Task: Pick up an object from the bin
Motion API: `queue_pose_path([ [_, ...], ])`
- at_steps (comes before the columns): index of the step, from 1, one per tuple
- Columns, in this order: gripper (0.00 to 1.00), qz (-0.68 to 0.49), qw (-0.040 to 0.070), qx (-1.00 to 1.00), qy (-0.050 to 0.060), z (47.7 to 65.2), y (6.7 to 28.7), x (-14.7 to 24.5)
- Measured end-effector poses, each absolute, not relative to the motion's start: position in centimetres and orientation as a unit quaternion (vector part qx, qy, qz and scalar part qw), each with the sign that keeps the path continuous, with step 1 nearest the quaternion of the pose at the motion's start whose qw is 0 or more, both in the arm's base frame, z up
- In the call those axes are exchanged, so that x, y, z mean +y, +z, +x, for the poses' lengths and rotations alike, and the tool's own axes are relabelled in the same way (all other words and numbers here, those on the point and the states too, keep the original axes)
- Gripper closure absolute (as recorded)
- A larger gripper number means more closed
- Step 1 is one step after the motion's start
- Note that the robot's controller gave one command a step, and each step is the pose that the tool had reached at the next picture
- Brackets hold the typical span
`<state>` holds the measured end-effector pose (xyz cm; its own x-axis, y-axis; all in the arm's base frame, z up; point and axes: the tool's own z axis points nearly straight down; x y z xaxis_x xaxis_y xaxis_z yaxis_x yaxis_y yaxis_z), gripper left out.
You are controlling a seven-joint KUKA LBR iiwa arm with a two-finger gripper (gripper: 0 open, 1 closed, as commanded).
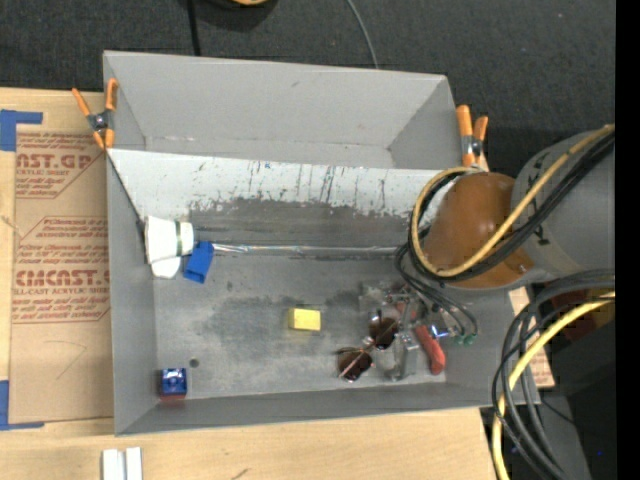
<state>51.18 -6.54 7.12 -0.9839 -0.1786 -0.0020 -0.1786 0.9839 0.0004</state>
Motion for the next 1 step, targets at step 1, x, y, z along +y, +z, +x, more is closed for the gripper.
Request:
queue_pose_path([
  [1,0.0,-0.098,0.002,0.995,0.001,50.07,7.24,-5.85],
])
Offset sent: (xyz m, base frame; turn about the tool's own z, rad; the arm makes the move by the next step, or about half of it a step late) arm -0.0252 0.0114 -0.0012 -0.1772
